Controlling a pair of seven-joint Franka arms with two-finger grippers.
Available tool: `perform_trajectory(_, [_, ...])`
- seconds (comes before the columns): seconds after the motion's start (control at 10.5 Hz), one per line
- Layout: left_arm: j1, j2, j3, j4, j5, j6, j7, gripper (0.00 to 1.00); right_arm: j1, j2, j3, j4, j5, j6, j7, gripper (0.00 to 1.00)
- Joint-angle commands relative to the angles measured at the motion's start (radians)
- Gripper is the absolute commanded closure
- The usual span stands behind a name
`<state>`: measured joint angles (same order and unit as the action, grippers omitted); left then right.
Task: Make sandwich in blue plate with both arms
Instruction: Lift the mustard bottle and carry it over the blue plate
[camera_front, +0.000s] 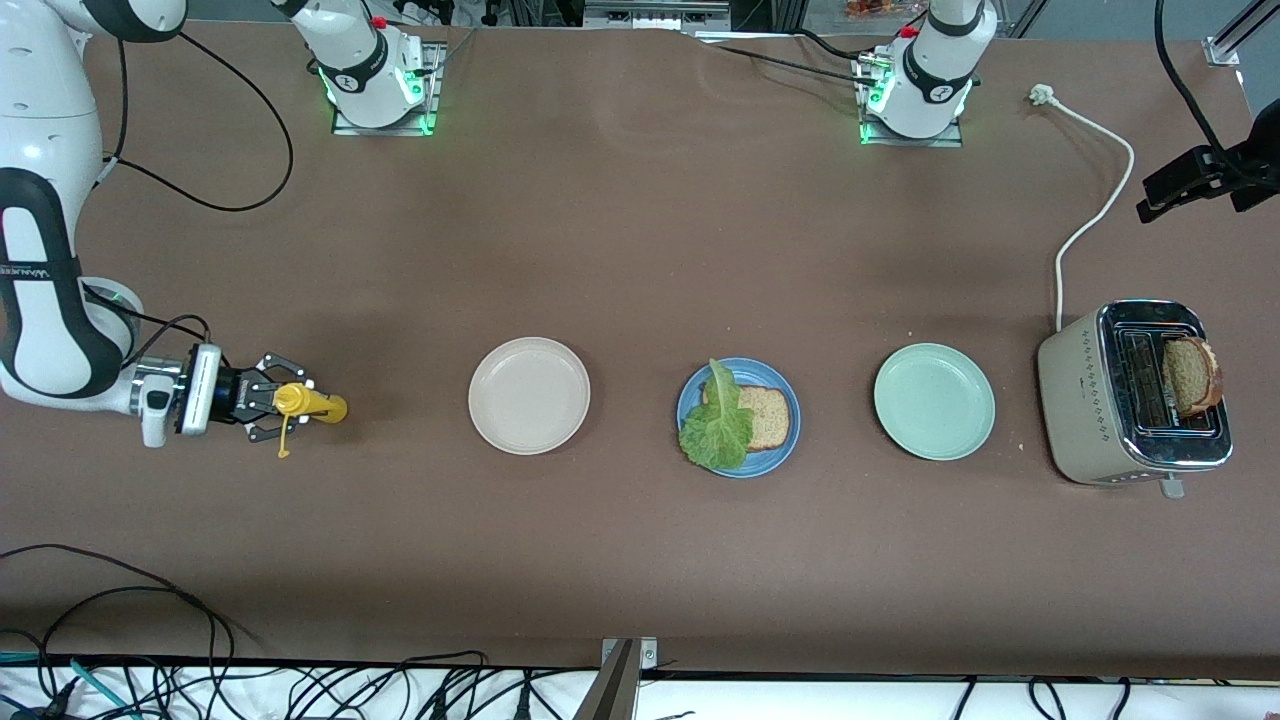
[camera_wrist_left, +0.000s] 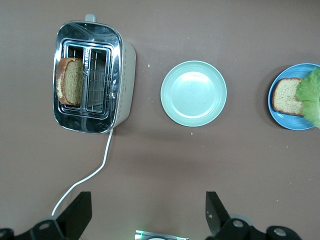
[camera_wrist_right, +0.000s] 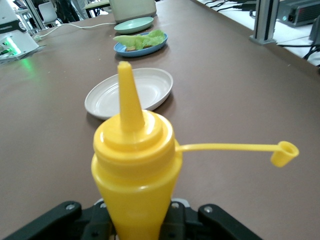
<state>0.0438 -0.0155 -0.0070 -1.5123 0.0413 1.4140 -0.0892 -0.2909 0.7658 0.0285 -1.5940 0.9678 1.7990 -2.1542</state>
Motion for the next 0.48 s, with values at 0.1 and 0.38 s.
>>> perform_trajectory(0.1, [-0.002,0.012,-0.002,0.03,0.035,-0.021,-0.004,0.0,0.102,-0.008,0.007,0.224,-0.138,-0.018,0.262,0.8])
perform_trajectory(0.38, [-0.002,0.012,-0.002,0.03,0.035,-0.021,-0.004,0.0,0.221,-0.045,0.004,0.259,-0.202,0.014,0.465,0.8])
